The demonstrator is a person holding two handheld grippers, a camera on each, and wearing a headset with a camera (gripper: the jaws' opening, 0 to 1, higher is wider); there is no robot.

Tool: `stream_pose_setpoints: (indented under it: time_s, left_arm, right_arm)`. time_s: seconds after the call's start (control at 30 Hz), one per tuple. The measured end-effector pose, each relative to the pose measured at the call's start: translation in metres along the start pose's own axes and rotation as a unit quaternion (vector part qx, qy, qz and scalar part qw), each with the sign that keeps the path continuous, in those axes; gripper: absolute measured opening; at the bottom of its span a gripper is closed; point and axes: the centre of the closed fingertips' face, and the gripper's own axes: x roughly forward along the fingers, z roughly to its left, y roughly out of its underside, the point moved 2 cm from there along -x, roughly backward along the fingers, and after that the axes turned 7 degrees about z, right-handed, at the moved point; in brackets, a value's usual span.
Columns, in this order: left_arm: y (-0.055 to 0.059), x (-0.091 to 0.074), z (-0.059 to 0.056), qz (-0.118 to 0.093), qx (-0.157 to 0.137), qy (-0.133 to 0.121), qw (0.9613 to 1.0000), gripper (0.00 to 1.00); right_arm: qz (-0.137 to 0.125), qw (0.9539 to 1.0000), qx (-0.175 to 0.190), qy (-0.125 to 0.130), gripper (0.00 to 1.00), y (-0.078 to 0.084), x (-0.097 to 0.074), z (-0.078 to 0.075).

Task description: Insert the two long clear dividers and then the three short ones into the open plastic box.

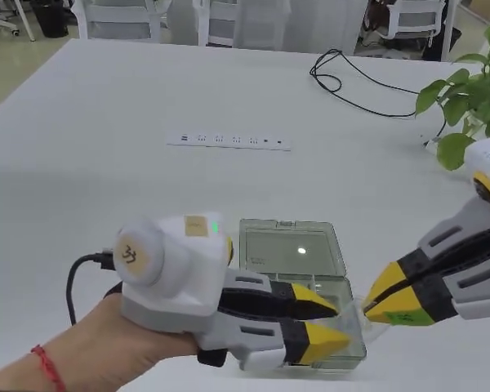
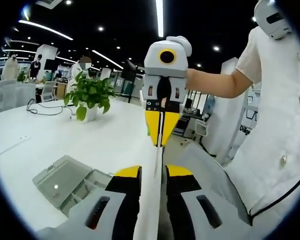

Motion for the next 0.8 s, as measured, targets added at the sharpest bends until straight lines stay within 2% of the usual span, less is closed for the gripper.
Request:
stream_pose_setpoints:
  time_s: [0.23,0.43,0.63,0.8]
  left_arm:
    - [0.002,-0.007,0.007,-0.002,-0.004,-0.016,0.9999,0.23]
    - [0.005,-0.015,0.016,-0.001,-0.008,-0.04,0.9992,0.35]
    - [0.013,-0.025,0.026,0.001,-0.015,-0.064,0.9978,0.47]
    - [0.023,-0.032,0.035,0.01,-0.016,-0.086,0.9961,0.59]
  right_arm:
    - [0.0,0.9999,0.005,0.012,0.03,0.004,-0.004,-0.007]
    - [0.004,0.9997,0.008,0.023,0.03,0.006,-0.005,-0.013]
    - [0.015,0.9992,0.012,0.034,0.03,0.013,-0.005,-0.021]
    - [0.029,0.9983,0.015,0.047,0.03,0.023,-0.003,-0.033]
